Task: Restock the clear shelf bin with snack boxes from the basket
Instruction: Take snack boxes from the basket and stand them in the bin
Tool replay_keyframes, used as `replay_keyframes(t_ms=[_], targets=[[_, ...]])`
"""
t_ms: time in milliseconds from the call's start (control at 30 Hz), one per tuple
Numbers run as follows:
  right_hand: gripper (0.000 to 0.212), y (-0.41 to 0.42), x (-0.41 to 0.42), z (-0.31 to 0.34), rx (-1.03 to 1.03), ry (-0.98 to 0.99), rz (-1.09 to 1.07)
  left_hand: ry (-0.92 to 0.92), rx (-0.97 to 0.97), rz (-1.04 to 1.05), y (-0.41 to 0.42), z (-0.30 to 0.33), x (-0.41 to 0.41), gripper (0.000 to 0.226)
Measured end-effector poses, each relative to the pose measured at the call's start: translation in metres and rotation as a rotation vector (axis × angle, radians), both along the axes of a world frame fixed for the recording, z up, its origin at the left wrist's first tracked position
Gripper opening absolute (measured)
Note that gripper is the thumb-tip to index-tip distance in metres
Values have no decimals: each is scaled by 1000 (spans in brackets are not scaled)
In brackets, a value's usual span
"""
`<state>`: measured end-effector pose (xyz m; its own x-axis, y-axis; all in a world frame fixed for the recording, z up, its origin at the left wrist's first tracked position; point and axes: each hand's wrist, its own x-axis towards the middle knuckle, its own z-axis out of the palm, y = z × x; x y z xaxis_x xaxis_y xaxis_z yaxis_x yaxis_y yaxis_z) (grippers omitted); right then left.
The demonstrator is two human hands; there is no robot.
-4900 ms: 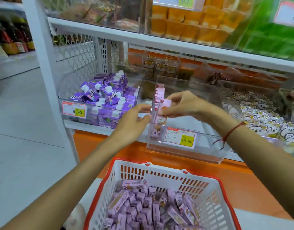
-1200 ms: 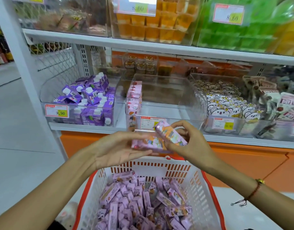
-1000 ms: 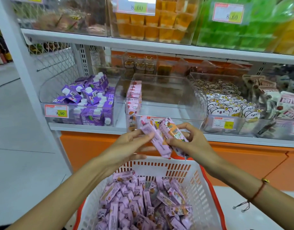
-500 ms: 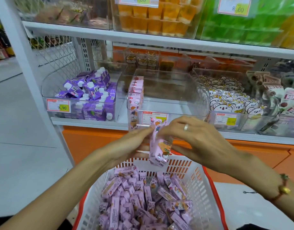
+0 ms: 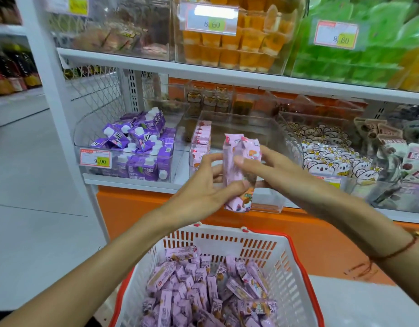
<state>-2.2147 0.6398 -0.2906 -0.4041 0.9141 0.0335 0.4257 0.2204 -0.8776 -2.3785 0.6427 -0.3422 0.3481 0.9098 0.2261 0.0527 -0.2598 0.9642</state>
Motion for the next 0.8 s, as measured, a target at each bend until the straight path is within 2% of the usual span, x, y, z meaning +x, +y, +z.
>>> replay_keyframes(t_ms=[67,167,267,333,400,500,567,667,800], targets=[[38,11,-4,8,-52,-34,165,-1,90,29,6,8,-2,43],[22,31,-4,15,74,84,210,67,239,116,19,21,-7,52],[34,60,-6,16,162,244,119,374,487,344,43,35,-14,73],[41,82,-7,10,181,302,58,462,545,395,59,44,-20,88],[45,108,-5,2,153,342,-23,425,499,423,77,45,-30,94],[52,154,-3,-13,80,308,-173,365,374,556,102,31,-48,68],[46,189,-4,-25,53,252,-250,340,253,548,115,16,-54,56],[43,234,-10,-43,54,90,-317,317,104,459,128,-5,-51,54],[26,274,-19,-65,-49,57,-300,332,118,457,132,-25,-47,40]])
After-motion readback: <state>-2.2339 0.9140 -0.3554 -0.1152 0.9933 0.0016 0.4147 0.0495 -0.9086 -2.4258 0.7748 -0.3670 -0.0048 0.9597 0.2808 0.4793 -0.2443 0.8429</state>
